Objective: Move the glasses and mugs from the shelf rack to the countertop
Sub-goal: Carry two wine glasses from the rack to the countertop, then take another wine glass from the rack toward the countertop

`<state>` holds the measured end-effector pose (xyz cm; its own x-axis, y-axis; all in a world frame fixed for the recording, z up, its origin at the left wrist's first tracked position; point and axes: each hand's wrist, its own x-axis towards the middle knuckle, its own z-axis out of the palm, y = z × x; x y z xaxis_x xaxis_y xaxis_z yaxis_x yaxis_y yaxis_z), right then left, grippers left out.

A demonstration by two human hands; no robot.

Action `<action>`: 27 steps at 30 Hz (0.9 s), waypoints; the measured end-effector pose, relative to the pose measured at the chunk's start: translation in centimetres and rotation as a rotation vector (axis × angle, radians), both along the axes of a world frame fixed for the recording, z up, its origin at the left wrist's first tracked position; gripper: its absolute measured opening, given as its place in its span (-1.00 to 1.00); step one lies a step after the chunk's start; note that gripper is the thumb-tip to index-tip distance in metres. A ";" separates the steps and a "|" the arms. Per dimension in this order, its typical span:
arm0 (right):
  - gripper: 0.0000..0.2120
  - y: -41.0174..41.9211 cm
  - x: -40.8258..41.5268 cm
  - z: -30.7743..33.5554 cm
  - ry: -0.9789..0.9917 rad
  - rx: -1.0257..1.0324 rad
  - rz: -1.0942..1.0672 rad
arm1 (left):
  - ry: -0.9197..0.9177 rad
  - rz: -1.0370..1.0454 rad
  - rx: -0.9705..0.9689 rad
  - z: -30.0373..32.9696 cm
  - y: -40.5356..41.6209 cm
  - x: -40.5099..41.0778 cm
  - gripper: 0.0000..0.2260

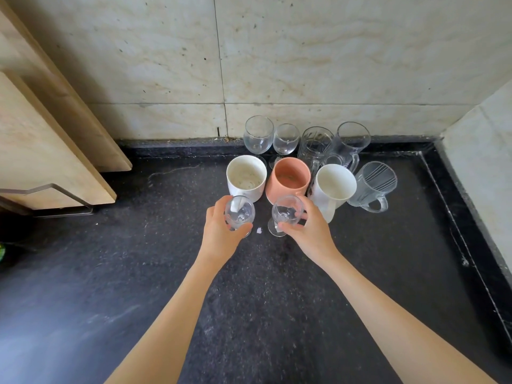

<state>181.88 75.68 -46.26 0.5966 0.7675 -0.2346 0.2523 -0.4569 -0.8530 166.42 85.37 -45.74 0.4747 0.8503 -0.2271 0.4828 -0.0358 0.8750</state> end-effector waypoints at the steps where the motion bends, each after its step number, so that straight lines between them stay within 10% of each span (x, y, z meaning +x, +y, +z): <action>1: -0.43 0.1 0.0 0.0 -0.006 -0.009 0.002 | -0.003 0.011 0.000 -0.1 0.0 0.1 -0.42; 11: -0.49 -1.5 -0.4 3.2 -0.193 0.007 0.059 | 0.003 0.036 0.012 2.2 -0.4 -2.2 -0.26; 20: -0.42 -2.1 -3.9 14.8 -0.695 0.139 0.237 | 0.082 -0.183 0.615 13.6 0.2 -6.2 -0.45; 27: -0.43 -1.2 -9.7 18.8 -0.815 0.227 0.477 | 0.296 -0.039 0.728 16.7 -3.9 -14.4 -0.45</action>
